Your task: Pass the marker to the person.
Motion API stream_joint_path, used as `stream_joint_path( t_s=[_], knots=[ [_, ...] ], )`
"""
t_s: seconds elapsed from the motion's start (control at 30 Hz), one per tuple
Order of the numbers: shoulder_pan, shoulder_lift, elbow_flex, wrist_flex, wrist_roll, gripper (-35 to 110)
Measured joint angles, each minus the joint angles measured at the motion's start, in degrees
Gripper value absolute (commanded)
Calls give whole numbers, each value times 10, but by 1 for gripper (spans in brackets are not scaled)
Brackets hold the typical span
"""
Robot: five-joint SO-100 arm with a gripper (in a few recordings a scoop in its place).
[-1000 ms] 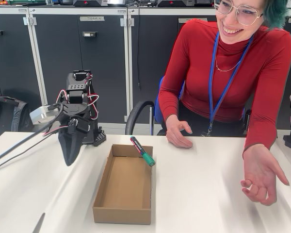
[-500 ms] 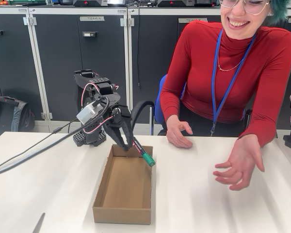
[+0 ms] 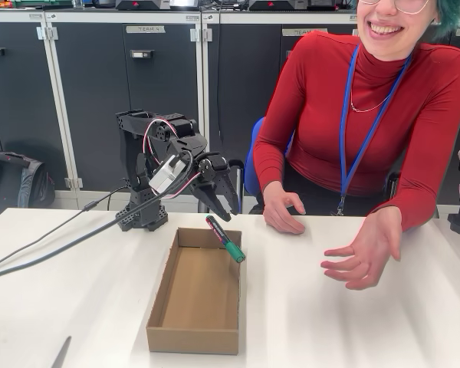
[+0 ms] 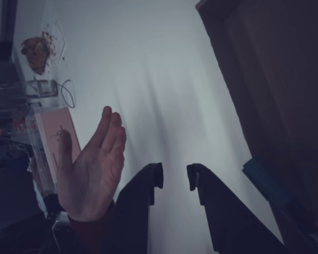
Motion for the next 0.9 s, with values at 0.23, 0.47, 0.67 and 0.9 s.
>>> stream_joint_path(
  t_s=[0.23, 0.47, 0.67, 0.9],
  knots=[
    [-20, 27, 0, 119, 22, 13],
    [-21, 66, 14, 221, -19, 13],
    [-2, 100, 62, 265, -120, 12],
    [47, 120, 105, 243, -286, 12]
  ],
)
